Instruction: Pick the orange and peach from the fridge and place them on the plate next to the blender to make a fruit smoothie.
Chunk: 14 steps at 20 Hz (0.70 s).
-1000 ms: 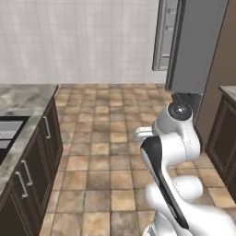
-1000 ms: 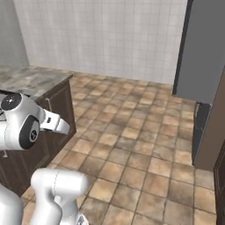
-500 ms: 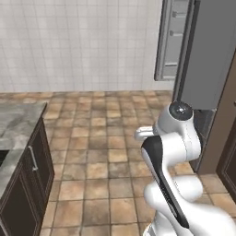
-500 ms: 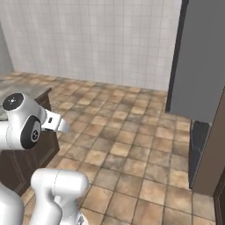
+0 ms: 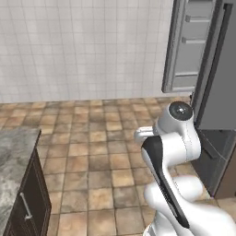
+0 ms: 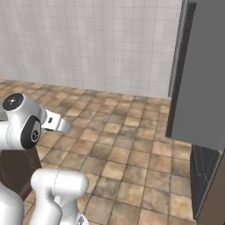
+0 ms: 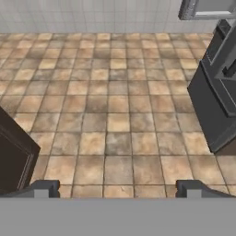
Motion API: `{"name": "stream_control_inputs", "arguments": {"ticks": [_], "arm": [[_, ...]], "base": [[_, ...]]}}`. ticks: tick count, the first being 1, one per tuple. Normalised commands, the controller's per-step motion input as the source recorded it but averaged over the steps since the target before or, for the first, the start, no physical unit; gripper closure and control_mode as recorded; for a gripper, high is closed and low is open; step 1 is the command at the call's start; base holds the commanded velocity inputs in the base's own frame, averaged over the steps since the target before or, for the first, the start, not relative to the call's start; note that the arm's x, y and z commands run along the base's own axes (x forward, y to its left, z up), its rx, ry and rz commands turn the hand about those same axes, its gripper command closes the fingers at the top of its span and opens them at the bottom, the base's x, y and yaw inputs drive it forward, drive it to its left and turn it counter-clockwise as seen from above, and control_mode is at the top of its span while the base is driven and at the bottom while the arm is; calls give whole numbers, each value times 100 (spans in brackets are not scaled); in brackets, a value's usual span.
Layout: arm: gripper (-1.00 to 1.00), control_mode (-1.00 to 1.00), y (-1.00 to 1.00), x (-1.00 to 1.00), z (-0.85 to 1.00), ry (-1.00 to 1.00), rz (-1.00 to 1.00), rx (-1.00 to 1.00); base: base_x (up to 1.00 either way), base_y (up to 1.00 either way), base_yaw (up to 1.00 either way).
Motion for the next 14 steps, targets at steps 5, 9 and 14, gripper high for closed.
{"name": "stream_control_inputs", "arguments": {"ticks": [5,9,14], "arm": [[-100,100,0,0,0,0,0,0],[-100,100,0,0,0,0,0,0],[-100,100,0,0,0,0,0,0]], "base": [[100,43,-14],[100,38,-19],[100,42,-33]]}}
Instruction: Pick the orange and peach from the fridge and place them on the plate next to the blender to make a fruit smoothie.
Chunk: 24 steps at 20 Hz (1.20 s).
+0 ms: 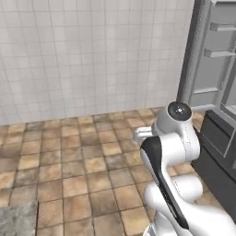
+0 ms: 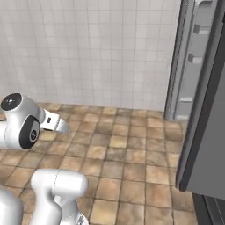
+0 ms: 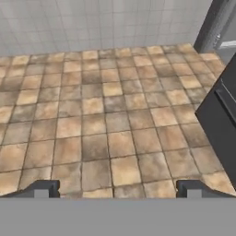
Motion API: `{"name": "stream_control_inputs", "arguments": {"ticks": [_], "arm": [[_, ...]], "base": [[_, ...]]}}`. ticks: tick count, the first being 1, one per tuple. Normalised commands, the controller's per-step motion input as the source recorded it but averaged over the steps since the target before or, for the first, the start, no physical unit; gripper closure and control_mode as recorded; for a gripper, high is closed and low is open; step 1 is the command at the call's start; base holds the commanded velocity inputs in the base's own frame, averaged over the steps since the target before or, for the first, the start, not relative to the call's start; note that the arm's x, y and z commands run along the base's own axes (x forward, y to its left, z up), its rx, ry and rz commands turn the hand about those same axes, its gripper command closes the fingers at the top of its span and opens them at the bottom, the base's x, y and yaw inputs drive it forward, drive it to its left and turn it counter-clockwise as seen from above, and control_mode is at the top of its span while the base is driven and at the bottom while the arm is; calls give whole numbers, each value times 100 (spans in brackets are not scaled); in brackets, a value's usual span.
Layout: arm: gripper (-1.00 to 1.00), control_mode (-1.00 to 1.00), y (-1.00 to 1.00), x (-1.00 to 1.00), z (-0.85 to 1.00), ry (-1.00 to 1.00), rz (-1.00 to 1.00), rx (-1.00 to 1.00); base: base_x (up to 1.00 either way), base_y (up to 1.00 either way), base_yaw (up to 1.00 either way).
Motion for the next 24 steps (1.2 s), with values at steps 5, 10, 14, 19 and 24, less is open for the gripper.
{"name": "stream_control_inputs", "arguments": {"ticks": [5,10,14,19,24], "arm": [[-100,100,0,0,0,0,0,0],[-100,100,0,0,0,0,0,0],[-100,100,0,0,0,0,0,0],[-100,100,0,0,0,0,0,0],[-100,100,0,0,0,0,0,0]], "base": [[100,47,-44],[93,47,-56],[58,38,-67],[35,15,-73],[34,8,-73]]}}
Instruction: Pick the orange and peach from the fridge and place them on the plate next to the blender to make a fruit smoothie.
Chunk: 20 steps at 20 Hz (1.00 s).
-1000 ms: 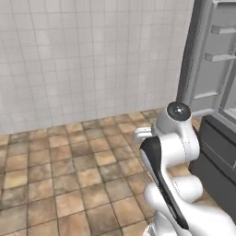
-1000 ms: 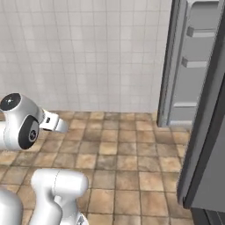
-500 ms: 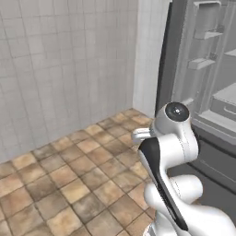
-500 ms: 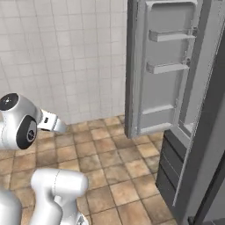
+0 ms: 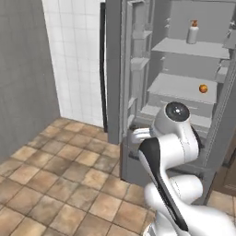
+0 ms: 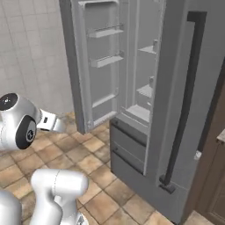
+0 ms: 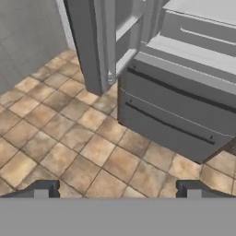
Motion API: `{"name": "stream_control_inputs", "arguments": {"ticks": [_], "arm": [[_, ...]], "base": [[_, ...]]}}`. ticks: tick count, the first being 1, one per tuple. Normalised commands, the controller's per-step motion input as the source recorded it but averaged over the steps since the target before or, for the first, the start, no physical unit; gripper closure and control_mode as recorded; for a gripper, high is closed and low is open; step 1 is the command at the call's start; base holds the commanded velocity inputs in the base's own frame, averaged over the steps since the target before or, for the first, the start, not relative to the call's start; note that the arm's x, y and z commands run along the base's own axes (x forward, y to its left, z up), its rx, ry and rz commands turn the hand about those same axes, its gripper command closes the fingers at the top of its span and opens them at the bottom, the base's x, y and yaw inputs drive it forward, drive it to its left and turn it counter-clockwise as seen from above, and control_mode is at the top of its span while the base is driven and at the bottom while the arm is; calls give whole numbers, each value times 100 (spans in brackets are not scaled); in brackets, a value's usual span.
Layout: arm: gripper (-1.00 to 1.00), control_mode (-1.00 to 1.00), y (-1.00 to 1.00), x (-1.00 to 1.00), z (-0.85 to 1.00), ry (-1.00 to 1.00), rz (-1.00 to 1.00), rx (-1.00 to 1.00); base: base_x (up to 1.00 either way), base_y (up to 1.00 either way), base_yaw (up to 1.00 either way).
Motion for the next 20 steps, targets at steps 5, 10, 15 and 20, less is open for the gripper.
{"name": "stream_control_inputs", "arguments": {"ticks": [5,10,15,20], "arm": [[-100,100,0,0,0,0,0,0],[-100,100,0,0,0,0,0,0],[-100,100,0,0,0,0,0,0],[-100,100,0,0,0,0,0,0]], "base": [[89,33,-53],[96,23,-49],[19,-17,-51],[12,3,-33]]}}
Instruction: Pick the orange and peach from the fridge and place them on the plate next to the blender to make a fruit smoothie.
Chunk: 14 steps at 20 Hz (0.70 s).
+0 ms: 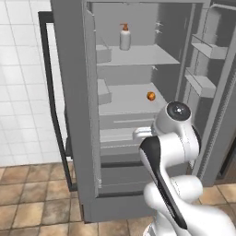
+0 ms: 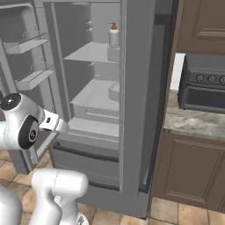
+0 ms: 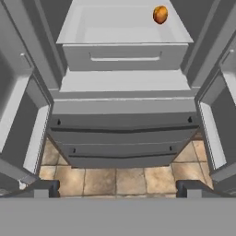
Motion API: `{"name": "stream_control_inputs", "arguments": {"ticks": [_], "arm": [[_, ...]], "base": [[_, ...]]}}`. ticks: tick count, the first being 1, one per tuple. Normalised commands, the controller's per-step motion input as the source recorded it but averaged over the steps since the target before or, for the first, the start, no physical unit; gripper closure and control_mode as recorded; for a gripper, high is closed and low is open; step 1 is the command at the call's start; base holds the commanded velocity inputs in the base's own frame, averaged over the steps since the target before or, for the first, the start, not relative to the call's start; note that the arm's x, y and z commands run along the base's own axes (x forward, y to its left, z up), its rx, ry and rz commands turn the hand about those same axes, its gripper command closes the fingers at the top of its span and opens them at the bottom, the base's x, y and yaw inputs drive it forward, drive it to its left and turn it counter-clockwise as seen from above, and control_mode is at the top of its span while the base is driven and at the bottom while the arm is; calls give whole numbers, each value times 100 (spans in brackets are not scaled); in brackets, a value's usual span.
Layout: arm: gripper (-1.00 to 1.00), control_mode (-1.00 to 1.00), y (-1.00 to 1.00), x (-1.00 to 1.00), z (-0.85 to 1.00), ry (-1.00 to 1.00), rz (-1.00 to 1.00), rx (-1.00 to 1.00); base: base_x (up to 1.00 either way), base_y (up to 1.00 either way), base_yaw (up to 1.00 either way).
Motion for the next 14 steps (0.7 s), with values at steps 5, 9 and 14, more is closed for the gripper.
{"name": "stream_control_inputs", "arguments": {"ticks": [5,9,14], "arm": [[-100,100,0,0,0,0,0,0],[-100,100,0,0,0,0,0,0],[-100,100,0,0,0,0,0,0]], "base": [[6,10,-9],[16,19,-23],[24,42,-19]]}}
